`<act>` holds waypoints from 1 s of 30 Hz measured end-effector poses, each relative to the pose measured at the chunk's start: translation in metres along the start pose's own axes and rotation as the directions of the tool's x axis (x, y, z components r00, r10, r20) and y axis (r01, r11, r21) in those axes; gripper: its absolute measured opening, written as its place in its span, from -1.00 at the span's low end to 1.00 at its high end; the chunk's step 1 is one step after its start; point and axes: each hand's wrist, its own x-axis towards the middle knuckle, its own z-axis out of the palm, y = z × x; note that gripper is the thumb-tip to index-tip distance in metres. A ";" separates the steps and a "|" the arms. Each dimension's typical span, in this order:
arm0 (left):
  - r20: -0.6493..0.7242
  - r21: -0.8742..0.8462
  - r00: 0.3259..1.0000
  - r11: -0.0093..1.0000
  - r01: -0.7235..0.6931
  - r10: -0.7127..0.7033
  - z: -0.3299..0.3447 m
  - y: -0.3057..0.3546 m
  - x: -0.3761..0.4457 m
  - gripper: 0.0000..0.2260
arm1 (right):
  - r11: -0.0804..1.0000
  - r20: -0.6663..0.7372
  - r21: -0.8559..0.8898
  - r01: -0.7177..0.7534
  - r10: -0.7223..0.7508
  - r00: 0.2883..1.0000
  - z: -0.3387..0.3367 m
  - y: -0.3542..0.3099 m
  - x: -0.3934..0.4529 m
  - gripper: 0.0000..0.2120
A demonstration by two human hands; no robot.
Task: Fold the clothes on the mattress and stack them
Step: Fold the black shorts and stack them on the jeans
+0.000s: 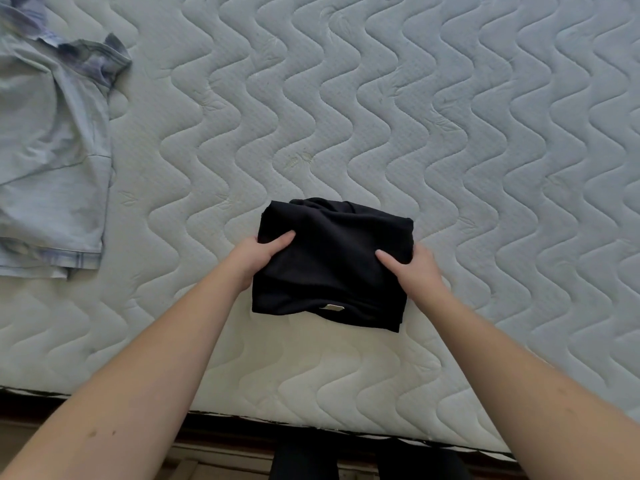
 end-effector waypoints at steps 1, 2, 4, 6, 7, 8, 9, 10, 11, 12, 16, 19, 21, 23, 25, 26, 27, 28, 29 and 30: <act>0.017 -0.010 0.999 0.999 -0.030 0.030 0.002 -0.003 -0.002 -0.62 | 0.999 0.006 0.010 0.030 -0.030 1.000 0.000 0.000 -0.002 -0.51; 0.027 -0.015 0.997 0.998 -0.066 0.066 0.003 -0.005 -0.004 -0.60 | 0.998 0.011 0.034 0.052 -0.052 0.999 0.000 0.001 -0.003 -0.52; 0.009 -0.034 0.992 0.991 -0.127 0.127 0.005 -0.009 -0.011 -0.53 | 0.991 0.013 0.105 0.079 -0.080 0.997 -0.003 0.005 -0.007 -0.58; -0.017 -0.060 0.986 0.984 -0.166 0.166 0.006 -0.010 -0.019 -0.55 | 0.984 -0.021 0.137 0.111 -0.109 0.994 -0.007 0.007 -0.012 -0.69; -0.015 -0.068 0.983 0.981 -0.183 0.183 0.007 -0.008 -0.024 -0.60 | 0.980 -0.046 0.153 0.128 -0.122 0.991 -0.010 0.007 -0.015 -0.74; -0.003 -0.076 0.980 0.977 -0.197 0.198 0.009 -0.006 -0.030 -0.66 | 0.973 -0.071 0.178 0.145 -0.134 0.988 -0.015 0.005 -0.019 -0.78; 0.018 -0.092 0.978 0.974 -0.205 0.208 0.012 -0.002 -0.037 -0.68 | 0.965 -0.094 0.209 0.160 -0.143 0.985 -0.022 0.003 -0.022 -0.80; 0.043 -0.113 0.977 0.972 -0.205 0.211 0.015 0.003 -0.045 -0.67 | 0.955 -0.115 0.241 0.172 -0.148 0.982 -0.029 0.000 -0.026 -0.82; 0.073 -0.133 0.975 0.971 -0.197 0.208 0.017 0.008 -0.054 -0.65 | 0.945 -0.127 0.271 0.183 -0.153 0.980 -0.038 -0.002 -0.031 -0.84; 0.107 -0.149 0.973 0.971 -0.188 0.205 0.020 0.015 -0.064 -0.62 | 0.936 -0.131 0.294 0.193 -0.160 0.978 -0.048 -0.006 -0.037 -0.85; 0.214 -0.164 0.950 0.967 -0.197 0.230 0.033 0.043 -0.108 -0.57 | 0.881 -0.122 0.423 0.212 -0.177 0.977 -0.094 -0.015 -0.069 -0.87; 0.262 -0.130 0.931 0.965 -0.226 0.253 0.051 0.064 -0.143 -0.58 | 0.840 -0.078 0.517 0.168 -0.150 0.986 -0.131 -0.016 -0.098 -0.79; 0.280 -0.111 0.922 0.963 -0.245 0.267 0.065 0.075 -0.167 -0.57 | 0.807 -0.047 0.576 0.133 -0.129 0.990 -0.155 -0.016 -0.118 -0.69; 0.293 -0.093 0.918 0.964 -0.251 0.267 0.079 0.086 -0.190 -0.56 | 0.776 -0.032 0.619 0.121 -0.129 0.991 -0.178 -0.014 -0.139 -0.65; 0.292 -0.085 0.922 0.967 -0.238 0.253 0.095 0.093 -0.215 -0.60 | 0.758 -0.038 0.639 0.129 -0.136 0.990 -0.198 -0.014 -0.162 -0.63; 0.281 -0.088 0.928 0.970 -0.228 0.244 0.103 0.096 -0.228 -0.63 | 0.752 -0.047 0.644 0.139 -0.142 0.989 -0.209 -0.014 -0.173 -0.62; 0.265 -0.088 0.934 0.970 -0.225 0.241 0.111 0.099 -0.242 -0.65 | 0.746 -0.061 0.649 0.150 -0.146 0.987 -0.219 -0.014 -0.184 -0.62; 0.249 -0.083 0.936 0.968 -0.236 0.249 0.119 0.101 -0.255 -0.67 | 0.743 -0.082 0.649 0.165 -0.148 0.986 -0.229 -0.014 -0.195 -0.63; 0.240 -0.075 0.934 0.965 -0.252 0.263 0.127 0.103 -0.268 -0.67 | 0.740 -0.104 0.647 0.185 -0.154 0.983 -0.240 -0.013 -0.205 -0.64; 0.240 -0.063 0.931 0.961 -0.269 0.277 0.135 0.105 -0.282 -0.67 | 0.736 -0.127 0.645 0.205 -0.161 0.979 -0.251 -0.013 -0.215 -0.66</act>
